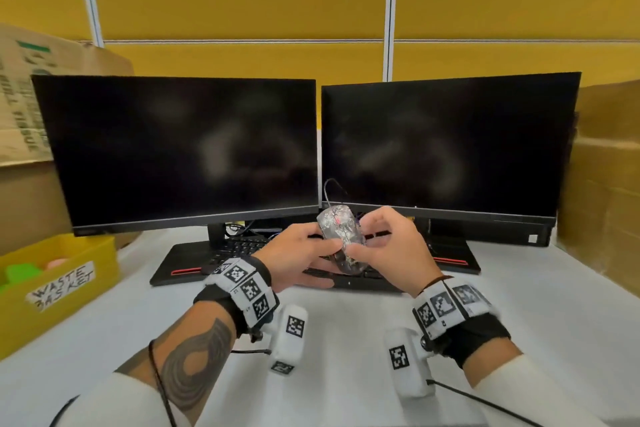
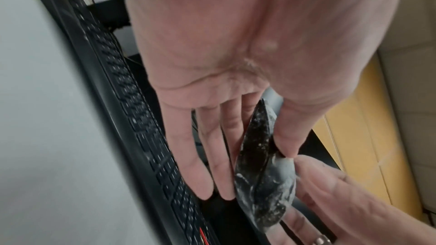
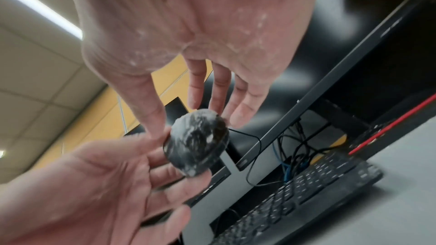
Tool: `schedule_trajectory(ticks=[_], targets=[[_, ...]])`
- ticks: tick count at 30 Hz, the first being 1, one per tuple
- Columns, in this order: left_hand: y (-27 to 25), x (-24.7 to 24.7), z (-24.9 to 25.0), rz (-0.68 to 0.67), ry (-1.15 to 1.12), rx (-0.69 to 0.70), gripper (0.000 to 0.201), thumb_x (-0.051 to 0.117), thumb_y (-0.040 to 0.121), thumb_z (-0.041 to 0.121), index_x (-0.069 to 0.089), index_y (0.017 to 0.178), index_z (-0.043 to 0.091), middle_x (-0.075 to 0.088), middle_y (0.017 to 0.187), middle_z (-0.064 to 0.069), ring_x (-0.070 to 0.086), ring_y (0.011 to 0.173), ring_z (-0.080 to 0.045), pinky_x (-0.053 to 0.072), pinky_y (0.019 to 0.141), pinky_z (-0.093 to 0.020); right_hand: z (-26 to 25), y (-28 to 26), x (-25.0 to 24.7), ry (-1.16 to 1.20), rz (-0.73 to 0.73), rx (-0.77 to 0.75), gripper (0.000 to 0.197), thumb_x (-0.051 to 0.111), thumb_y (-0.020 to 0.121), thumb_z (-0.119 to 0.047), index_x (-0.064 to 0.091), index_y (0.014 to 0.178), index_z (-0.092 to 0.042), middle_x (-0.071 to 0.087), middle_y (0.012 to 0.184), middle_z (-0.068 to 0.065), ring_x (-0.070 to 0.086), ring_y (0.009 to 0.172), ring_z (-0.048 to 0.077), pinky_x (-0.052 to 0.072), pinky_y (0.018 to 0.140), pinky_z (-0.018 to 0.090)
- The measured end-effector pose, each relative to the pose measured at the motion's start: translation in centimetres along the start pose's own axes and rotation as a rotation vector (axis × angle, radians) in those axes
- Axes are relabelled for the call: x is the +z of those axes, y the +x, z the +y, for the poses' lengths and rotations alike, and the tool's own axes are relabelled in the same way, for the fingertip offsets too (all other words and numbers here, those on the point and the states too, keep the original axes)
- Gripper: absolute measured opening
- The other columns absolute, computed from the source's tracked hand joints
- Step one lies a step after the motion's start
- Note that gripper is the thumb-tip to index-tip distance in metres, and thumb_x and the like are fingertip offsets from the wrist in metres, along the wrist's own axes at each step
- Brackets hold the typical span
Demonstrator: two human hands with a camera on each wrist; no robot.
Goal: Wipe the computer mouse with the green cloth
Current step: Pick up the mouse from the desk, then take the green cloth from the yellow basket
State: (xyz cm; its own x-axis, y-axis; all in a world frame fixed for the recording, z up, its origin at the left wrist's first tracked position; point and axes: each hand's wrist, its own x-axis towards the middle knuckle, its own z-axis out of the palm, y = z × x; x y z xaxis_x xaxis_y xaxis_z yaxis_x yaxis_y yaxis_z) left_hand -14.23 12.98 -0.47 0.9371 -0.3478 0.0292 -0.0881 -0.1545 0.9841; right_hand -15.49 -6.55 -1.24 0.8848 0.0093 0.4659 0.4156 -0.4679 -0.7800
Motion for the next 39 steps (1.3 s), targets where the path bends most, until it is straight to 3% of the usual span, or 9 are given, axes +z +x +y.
schedule_trajectory(ticks=[4, 9, 12, 20, 27, 30, 33, 36, 39], targets=[[0.2, -4.2, -0.6, 0.003, 0.006, 0.034, 0.026, 0.063, 0.105, 0.020, 0.068, 0.131, 0.020, 0.079, 0.121, -0.011, 0.077, 0.109, -0.034, 0.060, 0.101, -0.051, -0.3, 3.0, 3.5, 0.200, -0.060, 0.116, 0.040, 0.089, 0.077, -0.017, 0.066, 0.109, -0.022, 0.073, 0.109, 0.005, 0.073, 0.098, 0.025, 0.065, 0.085, 0.049], [0.3, -8.9, -1.6, 0.026, 0.043, 0.084, 0.027, 0.065, 0.104, 0.018, 0.067, 0.131, 0.018, 0.079, 0.120, -0.013, 0.077, 0.105, -0.033, 0.061, 0.093, -0.042, -1.3, 4.4, 7.7, 0.431, -0.272, 0.203, 0.031, 0.079, 0.088, -0.007, 0.068, 0.117, -0.007, 0.076, 0.111, 0.023, 0.076, 0.099, 0.039, 0.066, 0.081, 0.051], [0.0, -11.0, -2.2, 0.097, 0.124, 0.088, 0.026, 0.069, 0.101, 0.024, 0.068, 0.127, 0.017, 0.080, 0.117, -0.012, 0.078, 0.105, -0.031, 0.062, 0.088, -0.040, -1.4, 5.0, 9.7, 0.504, -0.287, 0.218, 0.030, 0.080, 0.087, -0.004, 0.068, 0.114, -0.002, 0.075, 0.109, 0.027, 0.077, 0.093, 0.037, 0.065, 0.080, 0.053], [-3.1, -14.9, -3.8, 0.366, 0.241, 0.050, 0.012, 0.072, 0.098, 0.030, 0.074, 0.103, 0.019, 0.083, 0.101, -0.004, 0.078, 0.083, -0.013, 0.062, 0.076, -0.027, -1.3, 4.6, 14.0, 0.671, -0.373, 0.259, 0.029, 0.076, 0.089, -0.004, 0.065, 0.115, 0.001, 0.077, 0.111, 0.025, 0.076, 0.093, 0.037, 0.062, 0.084, 0.054], [-8.4, -23.1, -3.1, 0.861, 0.451, 0.041, 0.006, 0.077, 0.091, 0.027, 0.075, 0.089, 0.021, 0.077, 0.084, 0.000, 0.074, 0.080, -0.015, 0.060, 0.074, -0.034, -1.8, 4.4, 16.3, 0.658, -0.492, 0.185, 0.033, 0.075, 0.087, -0.001, 0.063, 0.117, 0.002, 0.078, 0.110, 0.023, 0.077, 0.097, 0.041, 0.062, 0.086, 0.057], [-10.9, -27.5, -2.2, 1.078, 0.559, -0.065, 0.012, 0.069, 0.091, 0.023, 0.078, 0.085, 0.017, 0.076, 0.085, 0.000, 0.073, 0.090, -0.026, 0.062, 0.083, -0.037, -2.6, 4.0, 16.8, 0.654, -0.546, 0.131, 0.039, 0.076, 0.083, 0.000, 0.064, 0.119, 0.003, 0.078, 0.108, 0.023, 0.077, 0.097, 0.044, 0.063, 0.081, 0.054], [-12.7, -31.2, -2.1, 1.162, 0.681, -0.324, 0.019, 0.065, 0.095, 0.023, 0.078, 0.099, 0.010, 0.075, 0.099, -0.009, 0.071, 0.102, -0.034, 0.057, 0.083, -0.036, -3.3, 3.5, 17.1, 0.660, -0.593, 0.083, 0.046, 0.079, 0.073, -0.007, 0.066, 0.117, 0.001, 0.078, 0.106, 0.024, 0.076, 0.095, 0.046, 0.063, 0.078, 0.053], [-13.3, -33.3, -2.8, 0.988, 0.882, -0.663, 0.031, 0.066, 0.097, 0.031, 0.073, 0.111, 0.004, 0.073, 0.111, -0.012, 0.069, 0.106, -0.032, 0.055, 0.086, -0.037, -3.6, 2.9, 17.4, 0.669, -0.621, 0.063, 0.048, 0.080, 0.068, -0.009, 0.067, 0.113, 0.001, 0.078, 0.104, 0.023, 0.077, 0.089, 0.044, 0.063, 0.072, 0.048], [-13.2, -34.1, -3.2, 0.742, 1.121, -0.866, 0.040, 0.052, 0.107, 0.032, 0.067, 0.129, 0.003, 0.067, 0.122, -0.012, 0.062, 0.106, -0.027, 0.049, 0.085, -0.033, -3.6, 2.7, 17.4, 0.675, -0.638, 0.049, 0.046, 0.081, 0.067, -0.009, 0.068, 0.111, 0.000, 0.079, 0.103, 0.022, 0.077, 0.089, 0.042, 0.064, 0.070, 0.046]])
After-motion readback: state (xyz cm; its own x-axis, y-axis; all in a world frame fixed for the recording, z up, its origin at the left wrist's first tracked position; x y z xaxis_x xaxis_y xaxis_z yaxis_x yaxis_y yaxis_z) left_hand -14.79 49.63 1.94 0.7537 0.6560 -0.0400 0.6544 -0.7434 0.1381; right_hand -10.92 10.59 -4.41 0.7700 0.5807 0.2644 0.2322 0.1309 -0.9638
